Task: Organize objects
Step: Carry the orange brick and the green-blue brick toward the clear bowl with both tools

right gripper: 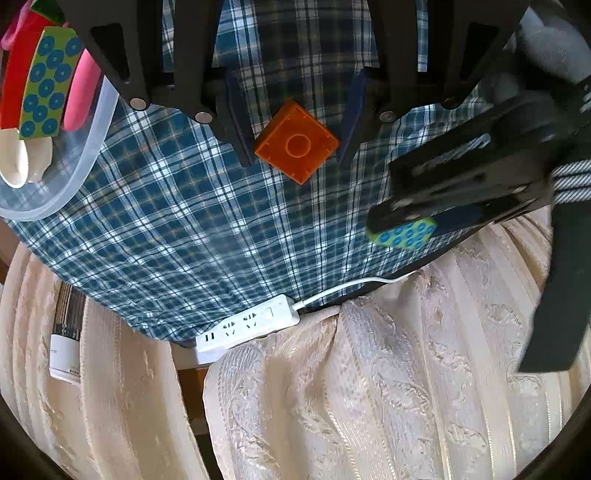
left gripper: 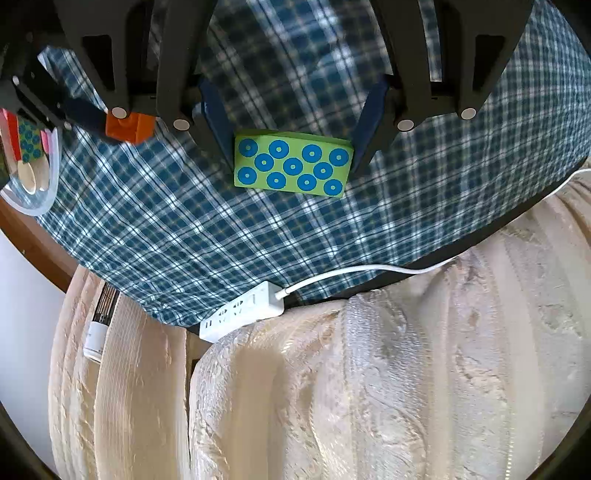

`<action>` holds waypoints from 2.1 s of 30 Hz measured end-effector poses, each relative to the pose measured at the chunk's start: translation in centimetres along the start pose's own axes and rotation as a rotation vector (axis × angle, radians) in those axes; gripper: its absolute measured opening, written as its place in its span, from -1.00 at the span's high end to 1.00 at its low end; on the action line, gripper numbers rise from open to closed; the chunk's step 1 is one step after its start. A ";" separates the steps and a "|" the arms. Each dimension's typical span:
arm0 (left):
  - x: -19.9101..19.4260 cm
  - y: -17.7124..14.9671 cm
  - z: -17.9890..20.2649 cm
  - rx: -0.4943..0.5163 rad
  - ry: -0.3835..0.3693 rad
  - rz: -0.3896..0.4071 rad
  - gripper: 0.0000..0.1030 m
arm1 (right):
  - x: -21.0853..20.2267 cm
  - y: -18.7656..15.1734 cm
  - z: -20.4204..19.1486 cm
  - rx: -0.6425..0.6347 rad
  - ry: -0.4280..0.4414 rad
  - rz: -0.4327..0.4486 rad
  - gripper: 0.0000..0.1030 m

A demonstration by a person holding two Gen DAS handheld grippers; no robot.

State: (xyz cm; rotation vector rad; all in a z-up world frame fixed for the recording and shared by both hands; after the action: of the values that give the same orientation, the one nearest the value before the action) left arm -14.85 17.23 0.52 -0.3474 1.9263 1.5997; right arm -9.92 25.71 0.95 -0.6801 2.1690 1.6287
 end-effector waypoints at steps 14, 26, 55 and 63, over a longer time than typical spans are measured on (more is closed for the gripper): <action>-5.1 -1.2 -0.4 -0.024 -0.005 0.040 -0.22 | -1.6 -0.7 -0.1 -0.012 -0.032 0.035 0.07; -6.8 -2.1 0.9 -0.026 -0.047 0.043 -0.22 | -6.7 -1.4 -0.8 0.008 0.001 0.069 0.07; -9.7 -1.7 7.1 0.036 -0.157 0.080 -0.22 | -18.0 -1.2 10.7 0.147 -0.187 0.214 0.07; -10.0 -1.9 8.9 0.050 -0.184 0.073 -0.22 | -18.2 -2.8 12.9 0.168 -0.219 0.182 0.07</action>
State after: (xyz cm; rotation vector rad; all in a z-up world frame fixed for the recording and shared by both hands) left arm -3.44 23.52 4.17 -0.1064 1.8533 1.5679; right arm 6.49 40.53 4.84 -0.2486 2.2245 1.5031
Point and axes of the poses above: each gripper's, at about its wrist camera, not at the fingertips, and x roughly the way its jaws point, z to its right, y to its top, the point moved 8 cm from there along x, roughly the way its jaws point, and after that the axes turned 9 degrees about z, right-handed, at the moved point
